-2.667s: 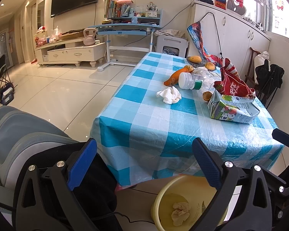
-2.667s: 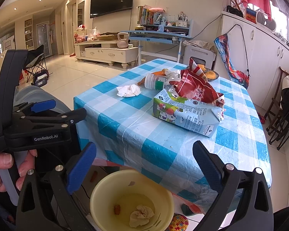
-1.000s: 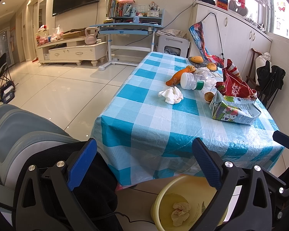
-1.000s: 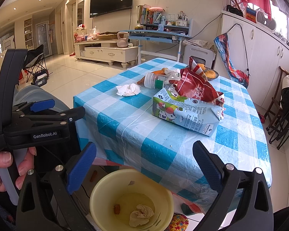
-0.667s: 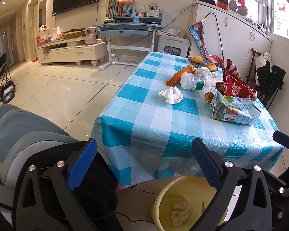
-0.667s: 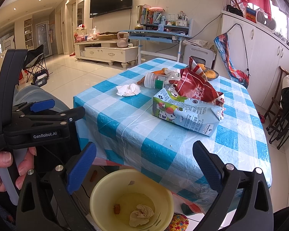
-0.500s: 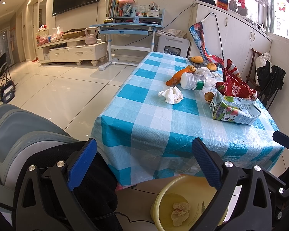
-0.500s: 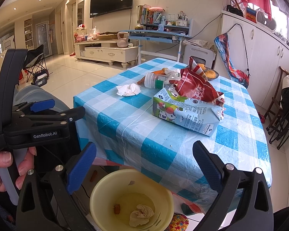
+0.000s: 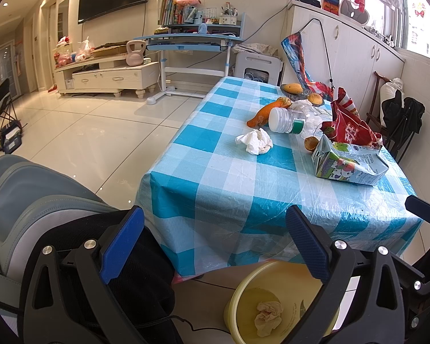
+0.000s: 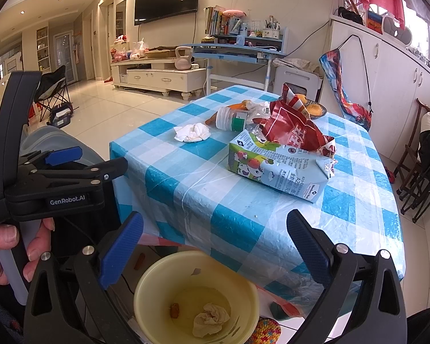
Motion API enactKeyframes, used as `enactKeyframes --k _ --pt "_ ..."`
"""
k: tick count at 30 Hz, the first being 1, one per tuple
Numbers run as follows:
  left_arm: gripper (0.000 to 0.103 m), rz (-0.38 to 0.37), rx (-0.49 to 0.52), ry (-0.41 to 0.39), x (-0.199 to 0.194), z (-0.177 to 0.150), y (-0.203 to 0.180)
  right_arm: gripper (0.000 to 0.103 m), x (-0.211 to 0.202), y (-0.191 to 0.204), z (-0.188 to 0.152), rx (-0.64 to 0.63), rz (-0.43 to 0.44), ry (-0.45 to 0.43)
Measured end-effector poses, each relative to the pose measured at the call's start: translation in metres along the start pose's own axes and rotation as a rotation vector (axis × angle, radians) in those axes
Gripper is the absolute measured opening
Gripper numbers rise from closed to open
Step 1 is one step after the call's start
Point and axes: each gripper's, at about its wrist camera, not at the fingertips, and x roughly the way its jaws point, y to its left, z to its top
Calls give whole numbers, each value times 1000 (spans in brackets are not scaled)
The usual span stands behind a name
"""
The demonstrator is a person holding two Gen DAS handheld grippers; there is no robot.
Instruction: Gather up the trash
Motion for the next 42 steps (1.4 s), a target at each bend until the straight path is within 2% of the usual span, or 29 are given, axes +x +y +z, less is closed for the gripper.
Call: enactKeyframes --k 12,15,21,25,28,34,40,41,42 --pt "95 -5 -16 -2 -1 1 3 96 -2 -1 1 4 2 -7" --pt "95 9 -20 -51 -10 6 6 96 -11 -6 8 20 -3 -45" --pt "95 2 -48 -56 -9 20 10 96 -28 -33 33 6 -57 -125" --pt "95 -5 -29 -50 4 37 4 96 -21 -64 54 20 -78 -137" --pt "95 -7 -23 -48 16 53 -1 96 -10 -85 70 47 -60 -141" --pt "95 10 19 -7 54 78 -15 96 23 -107 89 33 -19 -89" --pt "95 24 44 52 90 92 -28 95 56 -108 103 -33 34 -15" --pt "95 25 53 61 95 93 -31 93 62 -107 104 -48 36 -2" --pt "95 31 67 70 101 93 -35 84 67 -107 105 -57 41 12"
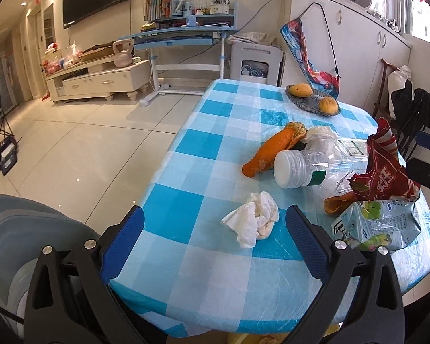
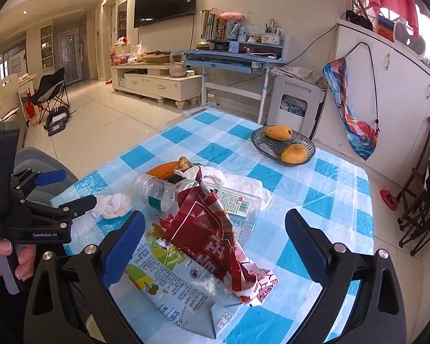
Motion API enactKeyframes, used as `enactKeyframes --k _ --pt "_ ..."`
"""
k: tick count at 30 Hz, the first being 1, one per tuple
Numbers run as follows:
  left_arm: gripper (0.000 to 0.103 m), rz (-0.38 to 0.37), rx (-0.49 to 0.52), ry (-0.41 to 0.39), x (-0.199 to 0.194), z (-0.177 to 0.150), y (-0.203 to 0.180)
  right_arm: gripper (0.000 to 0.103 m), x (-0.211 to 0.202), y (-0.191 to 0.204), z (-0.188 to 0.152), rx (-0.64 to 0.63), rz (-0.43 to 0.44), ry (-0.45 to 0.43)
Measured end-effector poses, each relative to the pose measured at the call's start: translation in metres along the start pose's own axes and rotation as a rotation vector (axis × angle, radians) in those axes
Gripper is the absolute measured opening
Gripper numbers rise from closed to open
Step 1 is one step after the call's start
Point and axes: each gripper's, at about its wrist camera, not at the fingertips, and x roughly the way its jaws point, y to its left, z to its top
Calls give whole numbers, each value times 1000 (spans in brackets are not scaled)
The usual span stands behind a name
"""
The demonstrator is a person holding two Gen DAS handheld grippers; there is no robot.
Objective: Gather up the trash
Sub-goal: 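Grasp the red snack bag with the right gripper while the left grasps a tissue, then lower the red bag and tissue into the yellow bucket and open both grippers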
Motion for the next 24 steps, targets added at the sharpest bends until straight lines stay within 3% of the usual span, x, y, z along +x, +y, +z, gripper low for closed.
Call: enactKeyframes --k 1,3,4,5,6,8,10,18,24 --pt "95 9 14 9 5 1 -4 78 5 1 0 -8 5 20" --pt "93 12 35 35 16 3 -11 50 16 -2 0 -15 14 62" --pt "85 8 41 49 22 3 -14 41 19 -3 -2 -10 25 77" --pt "69 -4 49 67 27 3 -17 23 23 -7 -2 2 38 88" --pt "58 -22 60 89 33 2 -20 14 23 -9 -3 16 41 90" --pt "19 -73 62 92 36 1 -24 10 19 -15 -5 43 50 74" --pt "12 -84 64 86 33 1 -26 7 9 -21 -4 67 46 37" --pt "11 -212 -53 18 -3 2 -2 6 -36 -45 12 217 56 -189" --pt "11 -283 -114 1 -35 -6 14 6 -66 -30 4 295 149 -249"
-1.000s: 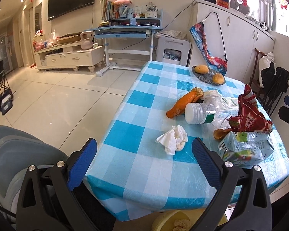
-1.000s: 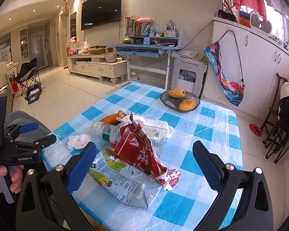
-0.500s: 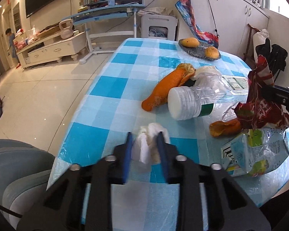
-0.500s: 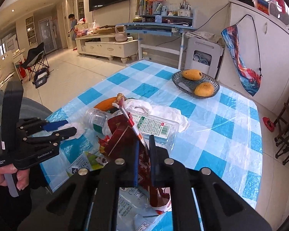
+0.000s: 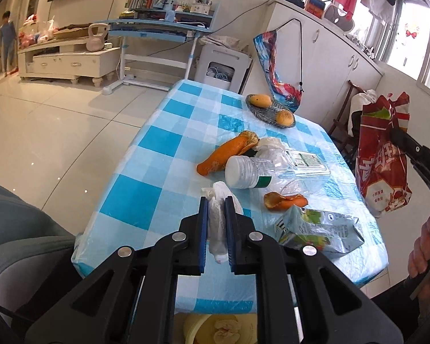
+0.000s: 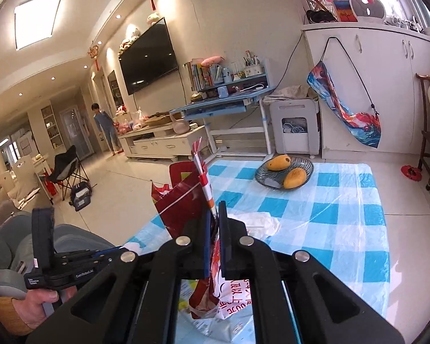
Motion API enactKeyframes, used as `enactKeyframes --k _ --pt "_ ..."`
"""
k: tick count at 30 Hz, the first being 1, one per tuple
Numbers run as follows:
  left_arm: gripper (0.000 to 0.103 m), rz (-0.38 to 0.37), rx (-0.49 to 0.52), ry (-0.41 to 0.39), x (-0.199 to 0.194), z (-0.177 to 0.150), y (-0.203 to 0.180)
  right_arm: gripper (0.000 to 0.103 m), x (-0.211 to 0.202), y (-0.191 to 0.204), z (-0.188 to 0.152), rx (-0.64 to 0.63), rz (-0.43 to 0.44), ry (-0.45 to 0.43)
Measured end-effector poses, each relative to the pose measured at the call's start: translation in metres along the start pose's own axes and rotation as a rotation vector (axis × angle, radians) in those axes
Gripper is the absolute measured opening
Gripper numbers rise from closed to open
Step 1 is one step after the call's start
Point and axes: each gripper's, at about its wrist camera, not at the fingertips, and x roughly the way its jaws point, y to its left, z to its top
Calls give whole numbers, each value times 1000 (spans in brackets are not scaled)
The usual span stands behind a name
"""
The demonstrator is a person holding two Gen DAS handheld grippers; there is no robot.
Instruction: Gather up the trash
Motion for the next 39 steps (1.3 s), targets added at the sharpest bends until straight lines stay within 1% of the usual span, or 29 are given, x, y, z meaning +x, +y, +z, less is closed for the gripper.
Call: enactKeyframes --k 4,7,10,12,16,19,22,24,26,27,28,29,30,31,32,33,35,36,37,38,39 --pt "11 -24 1 -1 -20 -13 -2 6 -10 26 -23 -6 38 35" --pt "11 -37 11 8 -34 -27 -6 6 -14 43 -46 -10 46 85" --pt "11 -38 23 32 -40 -45 -9 6 -15 56 -71 6 45 149" --pt "11 -38 26 56 -41 -59 -11 6 -14 63 -87 -3 22 193" --pt "11 -35 40 100 -40 -85 -14 6 -9 66 -113 23 -6 276" --pt "11 -31 78 115 -40 -98 -20 6 -7 64 -124 40 -29 310" --pt "11 -32 103 121 -38 -102 -24 6 -6 60 -135 76 -50 338" --pt "11 -27 115 126 -37 -105 -25 9 -4 57 -141 96 -60 359" --pt "11 -24 124 153 -33 -109 -25 9 -2 56 -148 110 -73 389" --pt "11 -25 130 175 -30 -112 -26 17 0 55 -150 119 -75 403" --pt "12 -21 139 197 -26 -114 -26 22 0 53 -152 125 -83 406" --pt "16 -15 145 215 -23 -117 -26 36 -1 52 -153 130 -95 405" --pt "19 -8 150 234 -19 -119 -26 43 -3 51 -154 135 -104 398" --pt "32 3 152 243 -17 -120 -26 46 -5 49 -153 140 -112 388" --pt "50 21 151 240 -16 -121 -26 50 -8 47 -152 148 -120 378" --pt "57 44 145 218 -18 -120 -24 56 -11 45 -151 158 -127 366" --pt "72 78 137 161 -26 -117 -21 58 -16 42 -150 180 -130 343" --pt "76 105 136 118 -32 -114 -20 62 -19 41 -149 192 -125 334" --pt "83 134 136 82 -36 -112 -19 64 -22 41 -148 199 -125 323" --pt "89 167 136 42 -41 -110 -18 69 -25 42 -148 198 -125 310" --pt "90 200 135 1 -47 -107 -16 72 -27 44 -146 193 -124 299"
